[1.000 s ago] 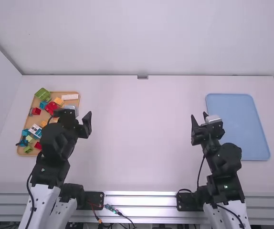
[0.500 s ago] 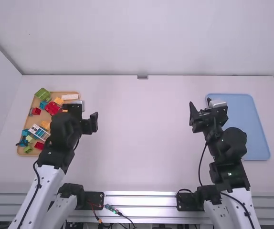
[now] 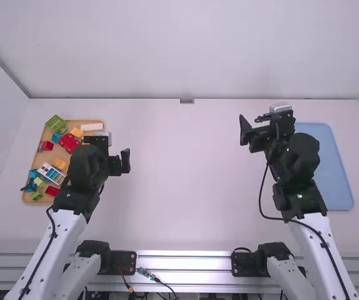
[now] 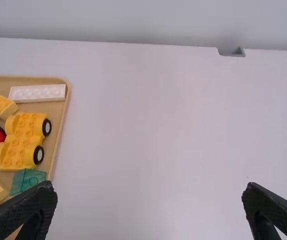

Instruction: Assemble lego blocks to make yellow taxi

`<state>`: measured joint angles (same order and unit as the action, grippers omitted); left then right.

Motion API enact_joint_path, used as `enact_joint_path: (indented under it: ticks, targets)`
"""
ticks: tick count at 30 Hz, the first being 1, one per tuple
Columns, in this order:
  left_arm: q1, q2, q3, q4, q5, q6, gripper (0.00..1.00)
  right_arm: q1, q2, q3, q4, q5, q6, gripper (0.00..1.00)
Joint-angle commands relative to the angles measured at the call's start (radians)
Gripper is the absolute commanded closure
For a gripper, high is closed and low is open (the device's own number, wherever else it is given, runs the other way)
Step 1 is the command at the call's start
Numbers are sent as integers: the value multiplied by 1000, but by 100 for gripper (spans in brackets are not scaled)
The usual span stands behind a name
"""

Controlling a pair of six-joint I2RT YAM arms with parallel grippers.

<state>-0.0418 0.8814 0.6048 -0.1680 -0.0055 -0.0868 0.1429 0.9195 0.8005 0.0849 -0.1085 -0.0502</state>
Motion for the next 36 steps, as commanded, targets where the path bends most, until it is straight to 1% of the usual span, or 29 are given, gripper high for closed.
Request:
enact_joint_path:
  ticks: [1, 3, 8, 11, 15, 18, 23, 30, 36]
  targets:
    - [-4, 12, 9, -2, -20, -2, 1, 2, 55, 18, -8, -3, 9, 3]
    - [-4, 17, 9, -2, -20, -2, 1, 2, 82, 18, -15, -4, 10, 1]
    - [-4, 35, 9, 5, -21, 17, 1, 2, 148, 19, -37, -23, 39, 1]
    - [-4, 43, 10, 16, -20, 5, 1, 2, 195, 44, -83, -52, 25, 1]
    - [-4, 54, 10, 30, -20, 6, 1, 2, 255, 71, -142, -48, 23, 1]
    - [-4, 53, 10, 30, -23, 6, 1, 2, 282, 71, -150, -49, 19, 1]
    - [-4, 51, 10, 24, -104, 5, 1, 2, 328, 71, -157, -51, 25, 1]
    - [-5, 24, 9, 15, -58, 10, 1, 2, 389, 72, -133, -53, 29, 1]
    - [-5, 3, 9, -23, -151, 2, 1, 2, 449, 130, -192, -52, 46, 1]
